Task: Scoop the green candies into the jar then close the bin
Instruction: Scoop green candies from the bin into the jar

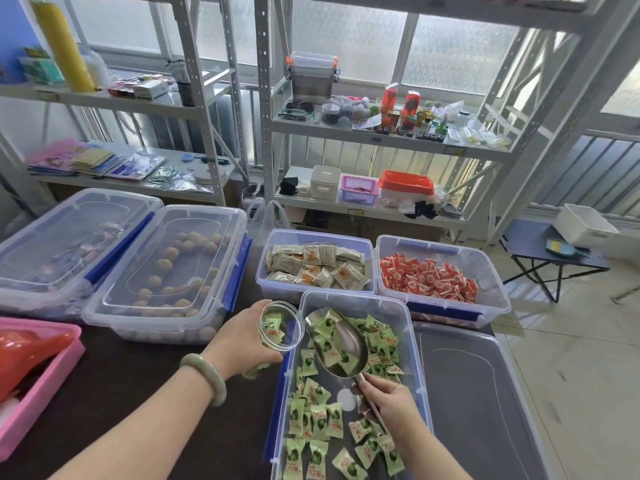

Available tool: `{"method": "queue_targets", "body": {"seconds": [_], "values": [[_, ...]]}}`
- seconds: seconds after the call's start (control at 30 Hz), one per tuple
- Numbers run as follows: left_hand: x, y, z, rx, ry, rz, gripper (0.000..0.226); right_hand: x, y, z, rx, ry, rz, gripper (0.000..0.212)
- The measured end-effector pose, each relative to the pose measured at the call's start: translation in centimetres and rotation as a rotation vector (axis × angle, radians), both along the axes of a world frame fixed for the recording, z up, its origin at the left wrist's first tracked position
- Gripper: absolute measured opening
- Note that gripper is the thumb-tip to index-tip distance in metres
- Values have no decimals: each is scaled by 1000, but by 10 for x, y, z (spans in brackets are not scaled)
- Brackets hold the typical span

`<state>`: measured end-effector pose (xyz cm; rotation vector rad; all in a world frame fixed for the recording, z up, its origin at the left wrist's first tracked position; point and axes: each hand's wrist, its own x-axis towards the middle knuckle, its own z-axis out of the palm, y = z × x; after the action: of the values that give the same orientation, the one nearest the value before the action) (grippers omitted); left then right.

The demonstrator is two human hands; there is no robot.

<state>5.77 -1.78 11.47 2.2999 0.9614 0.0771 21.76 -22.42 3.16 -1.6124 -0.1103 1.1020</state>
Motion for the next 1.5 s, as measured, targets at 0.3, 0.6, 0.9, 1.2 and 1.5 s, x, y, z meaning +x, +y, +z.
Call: {"method": "queue_targets", "body": {"seconds": [0.3,0.6,0.9,1.2,1.5], "values": [[-4,-9,9,6,19,-54,89,18,-21,80,-131,-340,188,11],[-14,-15,13,-20,-28,-68,89,19,4,155,-319,-668,577,13],[-24,-19,16,-23,-66,-71,88,-5,51,202,-659,-1155,839,24],[-23,-21,16,-46,-118,-73,74,-35,79,213,-716,-1408,963,30],[-33,-19,11,-68,-100,-27,86,-22,64,220,-644,-1365,858,19]]}}
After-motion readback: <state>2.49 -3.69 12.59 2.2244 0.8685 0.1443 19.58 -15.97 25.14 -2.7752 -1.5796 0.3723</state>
